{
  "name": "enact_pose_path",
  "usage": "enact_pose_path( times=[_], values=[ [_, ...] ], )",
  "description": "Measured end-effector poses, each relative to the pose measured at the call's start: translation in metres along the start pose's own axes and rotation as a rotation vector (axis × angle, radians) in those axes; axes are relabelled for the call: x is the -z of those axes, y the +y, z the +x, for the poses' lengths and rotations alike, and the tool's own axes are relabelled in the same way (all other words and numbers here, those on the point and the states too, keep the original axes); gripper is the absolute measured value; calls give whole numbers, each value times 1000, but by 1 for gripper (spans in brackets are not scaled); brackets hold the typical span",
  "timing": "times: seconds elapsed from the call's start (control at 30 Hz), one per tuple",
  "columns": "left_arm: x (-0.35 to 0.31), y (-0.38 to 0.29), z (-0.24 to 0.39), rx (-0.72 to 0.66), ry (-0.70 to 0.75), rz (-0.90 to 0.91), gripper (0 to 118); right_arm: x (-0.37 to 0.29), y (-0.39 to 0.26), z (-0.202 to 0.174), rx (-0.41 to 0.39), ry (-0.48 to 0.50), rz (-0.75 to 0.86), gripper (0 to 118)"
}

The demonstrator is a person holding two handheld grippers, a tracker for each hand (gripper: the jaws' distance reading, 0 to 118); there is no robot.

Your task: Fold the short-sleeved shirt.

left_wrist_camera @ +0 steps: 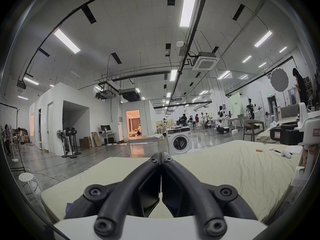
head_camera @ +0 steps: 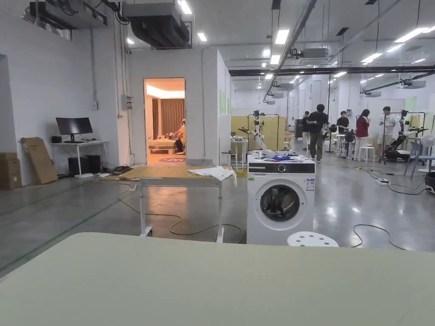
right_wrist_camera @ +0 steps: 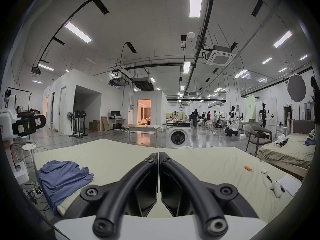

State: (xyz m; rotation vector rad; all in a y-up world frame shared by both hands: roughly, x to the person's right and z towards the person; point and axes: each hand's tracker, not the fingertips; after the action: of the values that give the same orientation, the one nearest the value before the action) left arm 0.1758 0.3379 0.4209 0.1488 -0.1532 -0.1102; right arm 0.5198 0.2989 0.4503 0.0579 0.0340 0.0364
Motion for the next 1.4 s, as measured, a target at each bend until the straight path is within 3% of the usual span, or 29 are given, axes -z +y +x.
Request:
enact_pose_path(
  times=[0.6,0.73,0.8,0.83,0.93,1.0,1.1,1.13,1.17,1.23,1.3,1.37,1.4],
  values=[
    [3,3,-6,-35,17,-8,0,-1,-1,10,46,-25,-12,0],
    [4,4,-12,-60,11,-17,0,-1,0,12,24,-38,-15,0],
    [5,6,-15,-74,1,-9,0,-1,2,11,-25,-40,-20,0],
    [6,7,-13,-57,9,-4,0,0,3,10,-74,-38,-24,0],
    [11,1,3,235,30,-32,0,1,2,1,-316,-26,-39,0],
    [14,-15,18,488,35,-66,0,3,-4,-11,-583,-67,-52,0],
    [15,-58,38,914,-27,-141,0,6,-35,-27,-1055,-79,-75,0],
    [15,-76,43,1056,-39,-152,0,10,-52,-53,-1201,-56,-76,0],
    [13,-92,46,1201,-55,-162,0,5,-61,-38,-1324,-16,-79,0],
    [9,-121,49,1390,-112,-179,0,3,-85,-42,-1512,73,-92,0],
    [2,-132,53,1405,-191,-199,0,-1,-99,-34,-1578,111,-108,0],
    [-1,-122,56,1313,-188,-118,0,0,-96,-39,-1478,86,-129,0],
    [2,-111,55,1229,-156,-109,0,0,-91,-34,-1383,67,-133,0]
  ],
)
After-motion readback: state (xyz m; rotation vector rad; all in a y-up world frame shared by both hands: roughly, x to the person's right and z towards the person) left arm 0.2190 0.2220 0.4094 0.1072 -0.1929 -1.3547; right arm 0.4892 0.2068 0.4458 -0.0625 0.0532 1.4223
